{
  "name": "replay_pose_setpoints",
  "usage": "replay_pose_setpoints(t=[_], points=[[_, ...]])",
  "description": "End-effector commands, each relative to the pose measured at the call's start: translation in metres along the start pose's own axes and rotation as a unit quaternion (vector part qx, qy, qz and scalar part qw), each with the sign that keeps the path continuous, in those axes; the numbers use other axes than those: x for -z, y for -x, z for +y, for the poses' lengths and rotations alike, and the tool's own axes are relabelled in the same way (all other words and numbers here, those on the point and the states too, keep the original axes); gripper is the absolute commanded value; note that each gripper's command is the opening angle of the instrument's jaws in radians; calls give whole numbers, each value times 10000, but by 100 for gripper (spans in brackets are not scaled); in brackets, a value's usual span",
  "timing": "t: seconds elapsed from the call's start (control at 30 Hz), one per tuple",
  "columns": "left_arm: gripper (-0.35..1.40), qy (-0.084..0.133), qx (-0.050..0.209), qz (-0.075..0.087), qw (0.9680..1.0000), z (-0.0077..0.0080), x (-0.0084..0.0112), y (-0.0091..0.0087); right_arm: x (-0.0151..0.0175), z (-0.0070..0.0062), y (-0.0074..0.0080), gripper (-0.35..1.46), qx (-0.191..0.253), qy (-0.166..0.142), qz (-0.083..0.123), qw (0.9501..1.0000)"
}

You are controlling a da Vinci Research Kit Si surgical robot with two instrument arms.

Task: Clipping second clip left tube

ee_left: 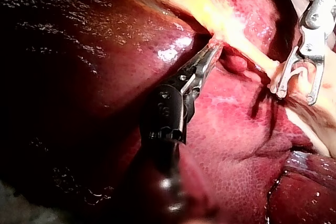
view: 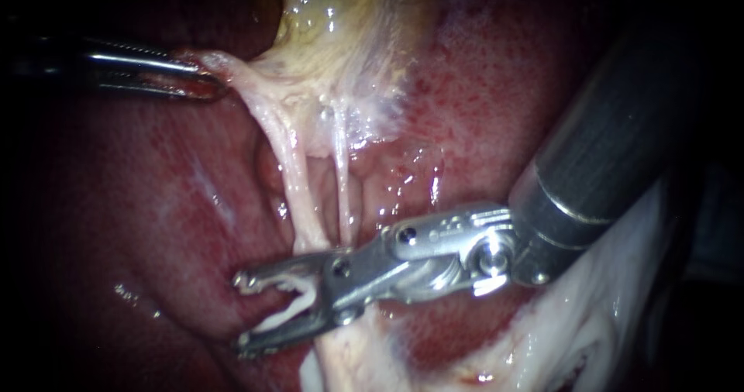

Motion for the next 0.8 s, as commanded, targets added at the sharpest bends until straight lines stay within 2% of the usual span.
replay_pose_setpoints(t=[0.03, 0.37, 0.63, 0.8], points=[[-35, 0, 0, 0, 10000, 0, 0, 0, 1, 0, -1, 32, -2, -1, -5, 10000], [-35, 3, -1, -1, 10000, 0, 1, 0, 9, -2, -1, 37, -7, -18, -2, 10000], [-35, 10, -2, -3, 10000, 0, 3, 0, 49, -6, -12, 46, -81, 104, 76, 9999], [-35, 11, -2, -3, 10000, 0, 3, 0, 69, -3, -10, 50, -200, 290, 133, 9993]])
